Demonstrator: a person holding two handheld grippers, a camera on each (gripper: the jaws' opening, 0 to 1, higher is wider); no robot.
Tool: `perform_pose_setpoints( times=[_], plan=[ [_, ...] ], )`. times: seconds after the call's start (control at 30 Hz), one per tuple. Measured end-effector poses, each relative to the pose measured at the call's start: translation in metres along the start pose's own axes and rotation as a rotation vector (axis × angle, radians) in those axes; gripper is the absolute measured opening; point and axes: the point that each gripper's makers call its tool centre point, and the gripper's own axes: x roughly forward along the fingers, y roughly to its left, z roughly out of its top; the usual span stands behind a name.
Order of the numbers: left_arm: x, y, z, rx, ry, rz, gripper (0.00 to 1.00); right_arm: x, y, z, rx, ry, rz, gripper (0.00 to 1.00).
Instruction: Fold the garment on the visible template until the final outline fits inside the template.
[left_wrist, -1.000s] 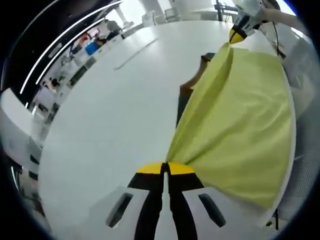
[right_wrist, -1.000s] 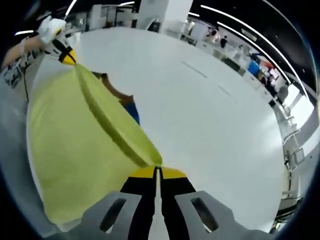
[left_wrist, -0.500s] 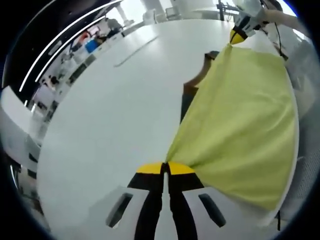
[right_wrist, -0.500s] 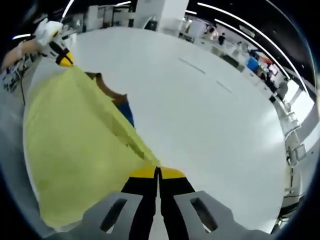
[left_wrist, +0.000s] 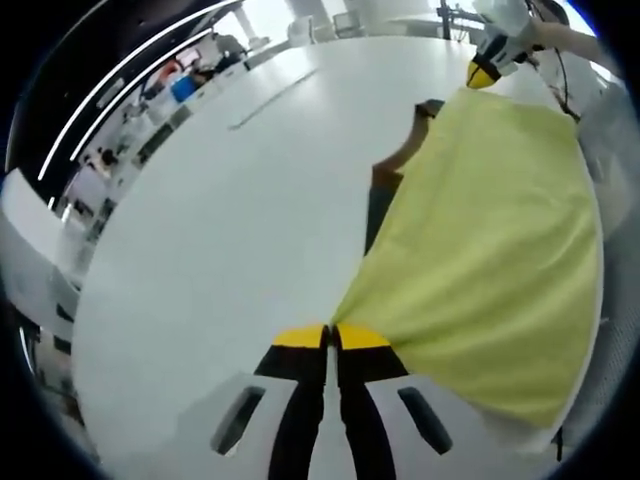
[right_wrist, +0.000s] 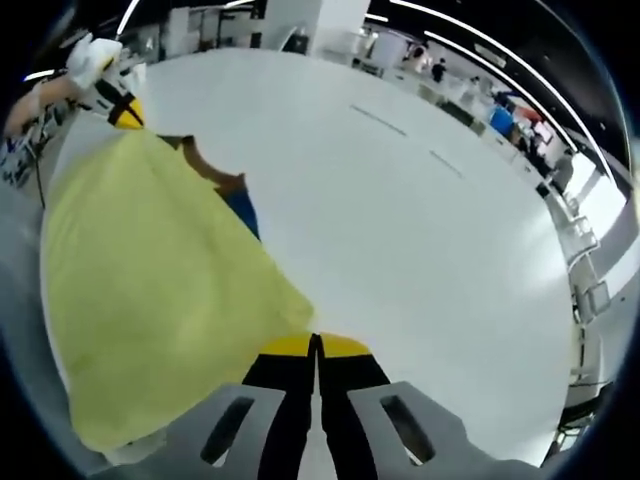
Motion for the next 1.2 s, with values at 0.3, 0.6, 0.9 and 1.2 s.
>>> perform_pose_setpoints(
  times=[0.3,0.6,0.9,1.2],
  plan=[
    [-0.002,0.008,-0.002,-0.043,-0.009,0.044,0.03,-0.002,-0.002,0.003,-0.008,-0.013,-0.017,0.01],
    [-0.016,0.014,-0.003,-0.133,-0.034,0.068,0.06,-0.007,-0.005,0.013,-0.002,-0.057,-0.036,0.04],
    [-0.033,0.006,0.008,-0.198,-0.090,0.039,0.20,-0.015,0.006,0.024,0.000,-0.097,-0.026,0.16],
    [-0.051,-0.004,0.026,-0.217,-0.142,-0.002,0.36,-0.031,0.013,0.035,0.000,-0.144,-0.025,0.30]
  ],
)
